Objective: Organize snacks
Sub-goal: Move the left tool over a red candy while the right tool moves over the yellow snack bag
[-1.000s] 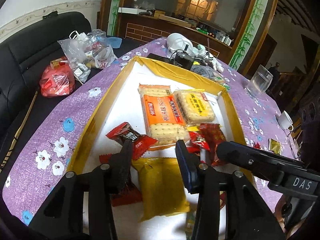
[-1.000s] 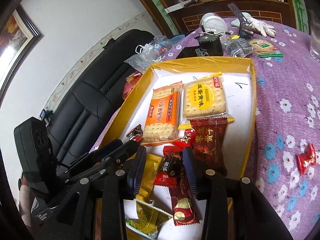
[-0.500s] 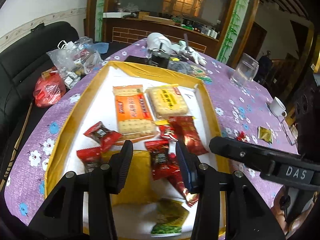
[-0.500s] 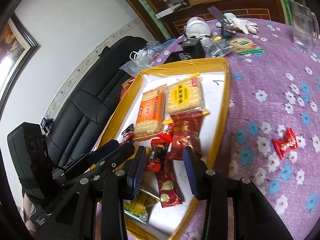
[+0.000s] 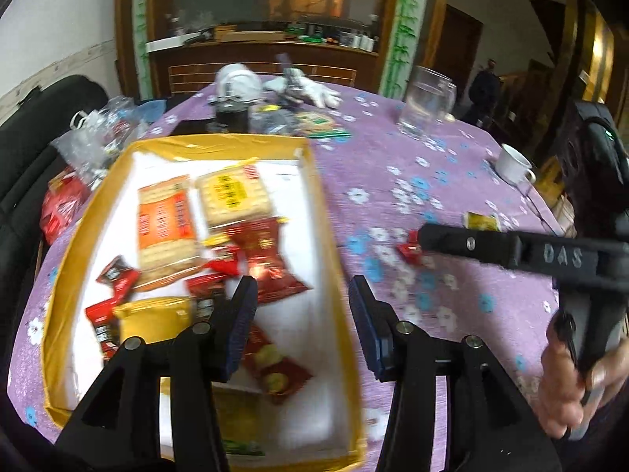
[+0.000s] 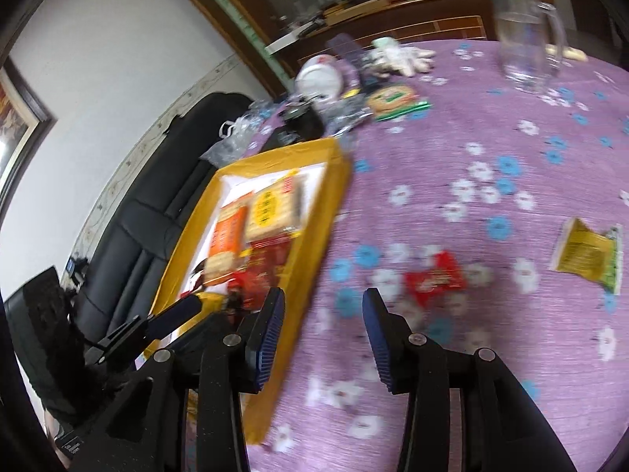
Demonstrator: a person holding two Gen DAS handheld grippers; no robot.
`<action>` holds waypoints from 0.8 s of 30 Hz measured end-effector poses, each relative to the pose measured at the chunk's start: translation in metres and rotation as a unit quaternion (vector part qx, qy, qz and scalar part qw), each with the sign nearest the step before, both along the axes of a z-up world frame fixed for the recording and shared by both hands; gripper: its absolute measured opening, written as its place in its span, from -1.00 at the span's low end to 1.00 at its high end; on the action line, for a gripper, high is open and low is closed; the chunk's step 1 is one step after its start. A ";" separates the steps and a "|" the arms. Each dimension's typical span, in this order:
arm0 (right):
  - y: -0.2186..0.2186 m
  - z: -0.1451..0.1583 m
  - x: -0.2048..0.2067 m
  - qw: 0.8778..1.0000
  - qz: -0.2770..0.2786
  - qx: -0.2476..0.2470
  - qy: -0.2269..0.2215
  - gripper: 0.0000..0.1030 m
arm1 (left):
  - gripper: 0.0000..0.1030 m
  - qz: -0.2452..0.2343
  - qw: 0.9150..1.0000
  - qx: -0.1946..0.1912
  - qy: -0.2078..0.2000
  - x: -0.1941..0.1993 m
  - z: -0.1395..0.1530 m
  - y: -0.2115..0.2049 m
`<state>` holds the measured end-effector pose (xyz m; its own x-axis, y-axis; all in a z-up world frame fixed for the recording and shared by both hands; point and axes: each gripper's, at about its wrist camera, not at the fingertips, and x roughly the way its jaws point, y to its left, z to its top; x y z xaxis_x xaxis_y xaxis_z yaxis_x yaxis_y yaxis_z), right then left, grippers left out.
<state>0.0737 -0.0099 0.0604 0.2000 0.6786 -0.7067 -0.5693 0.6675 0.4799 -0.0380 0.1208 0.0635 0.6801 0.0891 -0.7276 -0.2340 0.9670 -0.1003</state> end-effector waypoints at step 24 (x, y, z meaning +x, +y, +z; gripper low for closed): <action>-0.166 -0.042 0.121 0.963 -0.263 0.034 0.051 -0.22 | 0.11 -0.078 0.991 0.070 0.078 0.112 -0.043 -0.097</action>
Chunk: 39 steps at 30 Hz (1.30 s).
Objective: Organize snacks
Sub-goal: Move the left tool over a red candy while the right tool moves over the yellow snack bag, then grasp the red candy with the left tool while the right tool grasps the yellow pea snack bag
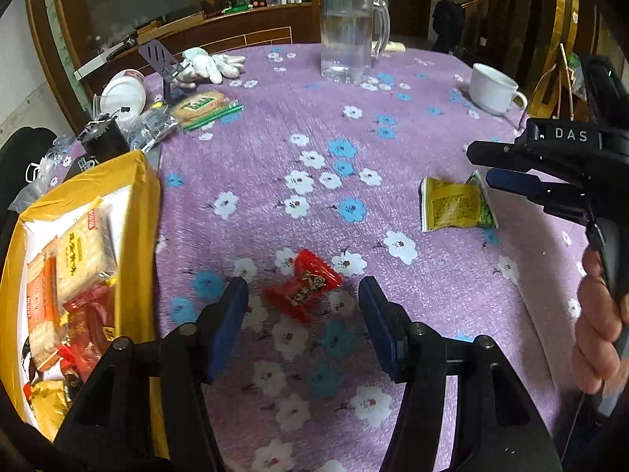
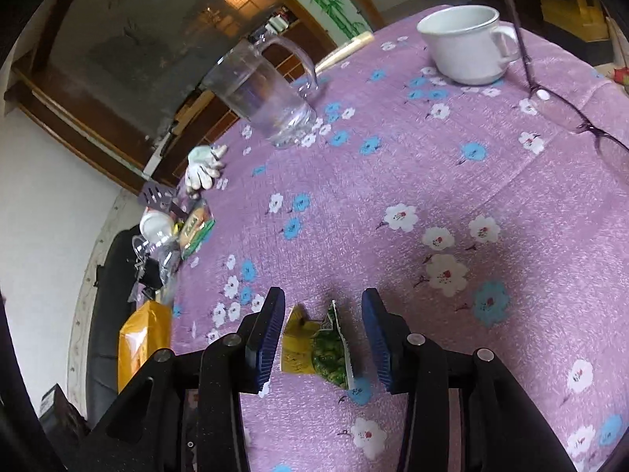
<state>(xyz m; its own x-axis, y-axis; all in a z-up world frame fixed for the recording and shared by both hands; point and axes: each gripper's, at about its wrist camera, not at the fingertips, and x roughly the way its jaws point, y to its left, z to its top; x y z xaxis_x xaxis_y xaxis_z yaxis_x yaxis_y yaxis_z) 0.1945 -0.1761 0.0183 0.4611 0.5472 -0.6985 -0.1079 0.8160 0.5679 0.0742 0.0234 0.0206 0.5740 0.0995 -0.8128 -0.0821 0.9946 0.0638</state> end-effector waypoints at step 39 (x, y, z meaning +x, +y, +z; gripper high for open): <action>0.084 0.002 -0.053 0.959 0.135 -0.237 -0.075 -0.20 | -0.55 0.015 0.998 -0.041 -0.034 -0.004 -0.016 0.012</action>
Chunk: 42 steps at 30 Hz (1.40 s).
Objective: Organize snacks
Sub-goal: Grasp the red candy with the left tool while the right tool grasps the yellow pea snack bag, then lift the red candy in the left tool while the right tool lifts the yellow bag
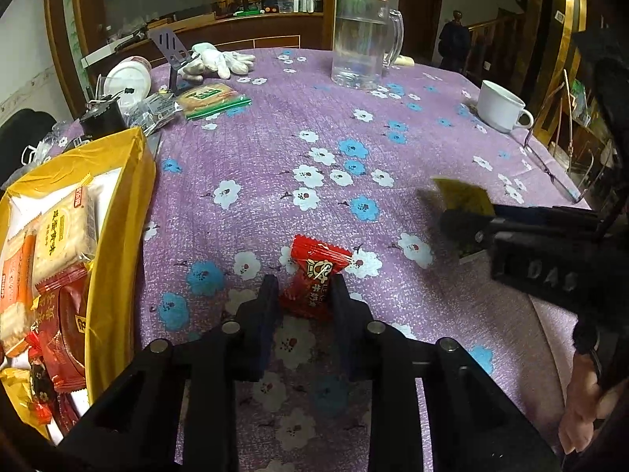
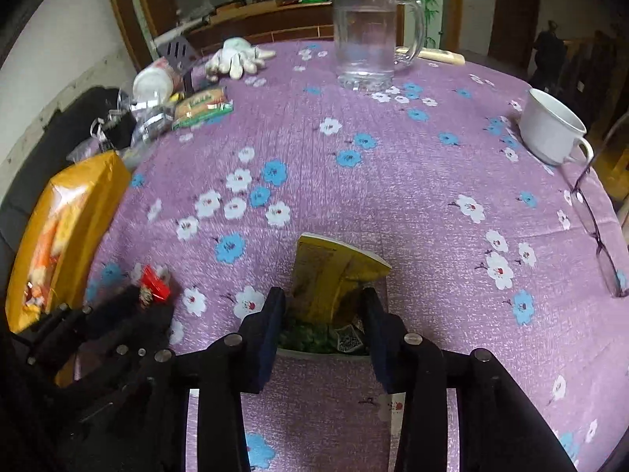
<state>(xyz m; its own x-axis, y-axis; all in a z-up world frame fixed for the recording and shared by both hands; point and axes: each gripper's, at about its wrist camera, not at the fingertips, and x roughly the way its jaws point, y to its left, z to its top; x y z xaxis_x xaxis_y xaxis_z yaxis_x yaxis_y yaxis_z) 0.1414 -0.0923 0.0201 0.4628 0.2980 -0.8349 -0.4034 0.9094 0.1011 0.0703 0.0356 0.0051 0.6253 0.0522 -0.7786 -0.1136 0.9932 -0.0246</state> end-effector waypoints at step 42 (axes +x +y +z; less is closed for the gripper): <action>0.005 0.029 -0.021 0.996 0.006 0.072 -0.049 -0.21 | -0.56 -0.004 0.995 0.025 -0.098 -0.022 0.033 -0.006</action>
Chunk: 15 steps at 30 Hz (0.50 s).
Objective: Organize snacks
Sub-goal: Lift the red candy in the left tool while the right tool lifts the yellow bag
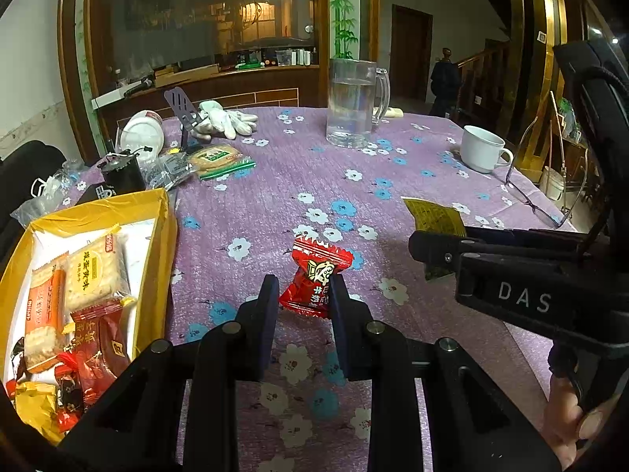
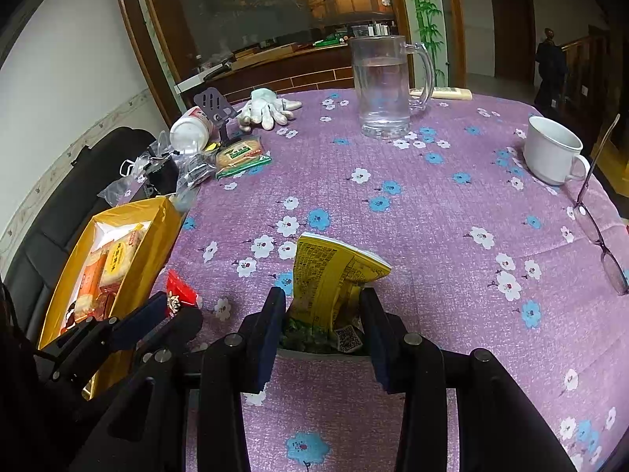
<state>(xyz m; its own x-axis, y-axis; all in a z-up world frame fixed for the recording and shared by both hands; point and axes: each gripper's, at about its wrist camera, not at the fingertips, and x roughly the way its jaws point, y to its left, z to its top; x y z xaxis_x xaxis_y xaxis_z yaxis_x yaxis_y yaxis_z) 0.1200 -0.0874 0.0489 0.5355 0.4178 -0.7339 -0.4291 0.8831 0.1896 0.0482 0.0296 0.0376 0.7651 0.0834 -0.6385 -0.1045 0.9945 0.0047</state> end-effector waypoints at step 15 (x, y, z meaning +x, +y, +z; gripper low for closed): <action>-0.003 -0.003 0.002 1.000 -0.006 0.002 0.004 -0.21 | -0.56 0.008 1.000 0.017 -0.012 -0.004 0.003 -0.002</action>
<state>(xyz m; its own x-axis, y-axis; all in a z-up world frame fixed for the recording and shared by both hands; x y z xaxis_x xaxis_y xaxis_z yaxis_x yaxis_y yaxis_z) 0.1216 -0.0901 0.0459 0.5349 0.4143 -0.7364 -0.4160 0.8877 0.1973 0.0446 0.0275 0.0406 0.7788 0.1164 -0.6164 -0.1208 0.9921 0.0348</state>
